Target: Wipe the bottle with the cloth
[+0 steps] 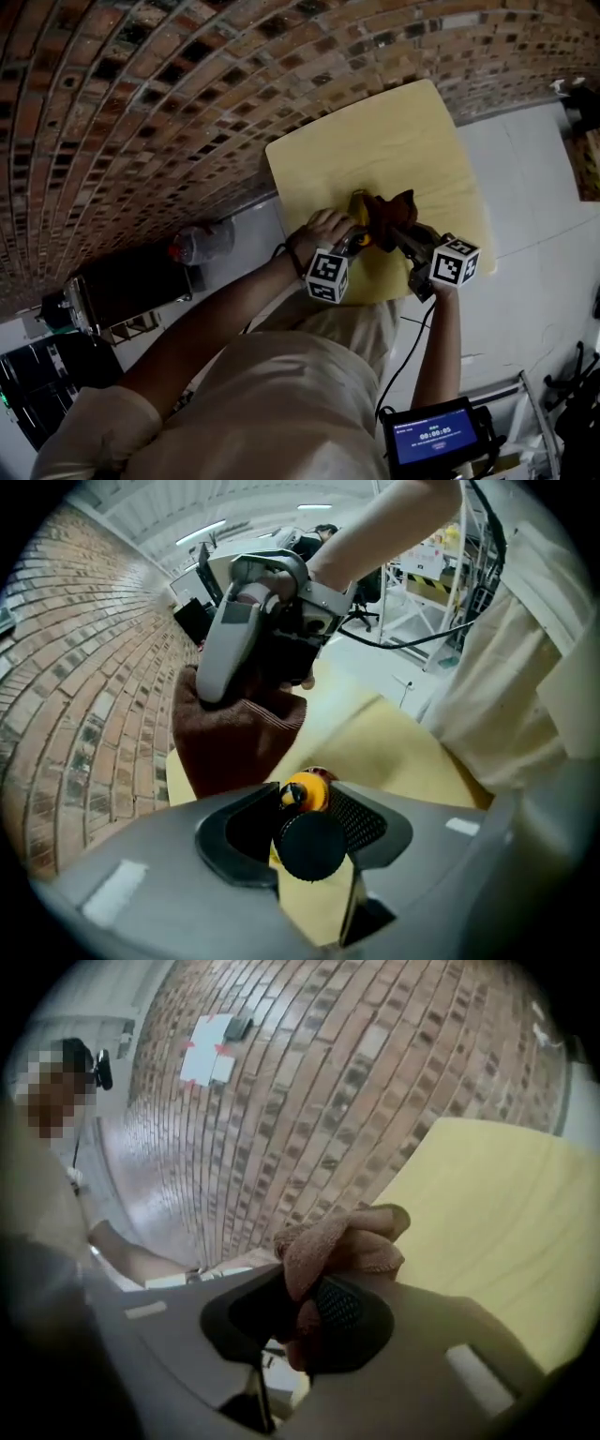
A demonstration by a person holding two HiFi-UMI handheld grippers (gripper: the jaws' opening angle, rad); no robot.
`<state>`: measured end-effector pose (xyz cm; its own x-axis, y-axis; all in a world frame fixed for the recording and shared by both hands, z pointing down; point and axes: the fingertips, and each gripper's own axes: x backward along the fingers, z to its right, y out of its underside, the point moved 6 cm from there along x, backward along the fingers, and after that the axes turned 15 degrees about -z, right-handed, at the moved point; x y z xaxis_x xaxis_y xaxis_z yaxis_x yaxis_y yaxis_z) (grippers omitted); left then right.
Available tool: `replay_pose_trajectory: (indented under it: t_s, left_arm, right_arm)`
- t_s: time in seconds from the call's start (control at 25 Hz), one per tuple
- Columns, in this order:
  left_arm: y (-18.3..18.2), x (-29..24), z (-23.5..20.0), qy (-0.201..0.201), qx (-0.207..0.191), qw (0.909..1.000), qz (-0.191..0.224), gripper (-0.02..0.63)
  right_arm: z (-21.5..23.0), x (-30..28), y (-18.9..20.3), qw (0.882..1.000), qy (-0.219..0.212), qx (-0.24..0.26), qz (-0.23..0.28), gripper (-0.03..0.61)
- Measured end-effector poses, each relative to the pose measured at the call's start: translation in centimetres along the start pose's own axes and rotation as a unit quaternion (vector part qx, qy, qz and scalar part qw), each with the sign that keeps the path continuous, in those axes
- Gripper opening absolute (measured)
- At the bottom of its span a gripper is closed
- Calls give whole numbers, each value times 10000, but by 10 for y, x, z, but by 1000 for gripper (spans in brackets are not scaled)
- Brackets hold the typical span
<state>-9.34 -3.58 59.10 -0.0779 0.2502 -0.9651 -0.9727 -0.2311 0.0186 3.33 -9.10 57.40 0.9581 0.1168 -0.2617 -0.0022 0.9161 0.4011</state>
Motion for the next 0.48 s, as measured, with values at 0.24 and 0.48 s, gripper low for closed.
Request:
replay_pose_trajectory:
  t_s: [0.24,0.48]
  left_arm:
    - [1,-1,1,-132,-256,9995,-89,181]
    - [1,-2,2,-158,-302,9994,-63,179]
  right_arm:
    - [47,-67,32,9837,780,-54,-1621,74]
    - [100,-92,40,9523,1927,243,-2353,69]
